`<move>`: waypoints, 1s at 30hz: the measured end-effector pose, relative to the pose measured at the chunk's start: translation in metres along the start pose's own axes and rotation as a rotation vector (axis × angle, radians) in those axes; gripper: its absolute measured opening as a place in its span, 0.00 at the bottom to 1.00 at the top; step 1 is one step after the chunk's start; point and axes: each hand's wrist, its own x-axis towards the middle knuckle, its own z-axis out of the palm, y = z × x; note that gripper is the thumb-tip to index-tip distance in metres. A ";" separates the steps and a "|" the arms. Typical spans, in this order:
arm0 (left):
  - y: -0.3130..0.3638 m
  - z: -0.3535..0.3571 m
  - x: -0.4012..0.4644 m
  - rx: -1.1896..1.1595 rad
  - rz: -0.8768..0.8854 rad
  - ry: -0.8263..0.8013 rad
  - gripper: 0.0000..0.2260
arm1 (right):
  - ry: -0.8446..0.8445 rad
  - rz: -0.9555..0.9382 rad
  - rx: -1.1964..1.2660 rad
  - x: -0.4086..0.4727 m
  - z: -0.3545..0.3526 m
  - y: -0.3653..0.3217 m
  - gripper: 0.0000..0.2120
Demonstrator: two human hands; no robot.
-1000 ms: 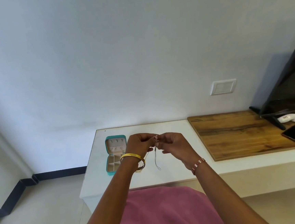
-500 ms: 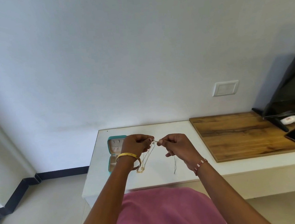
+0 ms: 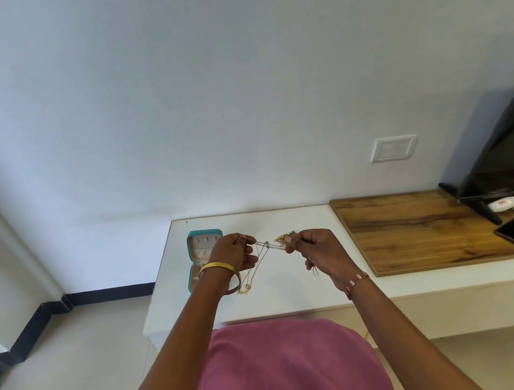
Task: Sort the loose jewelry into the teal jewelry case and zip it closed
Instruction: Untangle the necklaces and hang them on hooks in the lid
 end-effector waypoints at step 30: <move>-0.008 0.016 -0.011 -0.044 0.078 -0.089 0.15 | -0.120 -0.084 -0.032 -0.003 0.025 0.003 0.04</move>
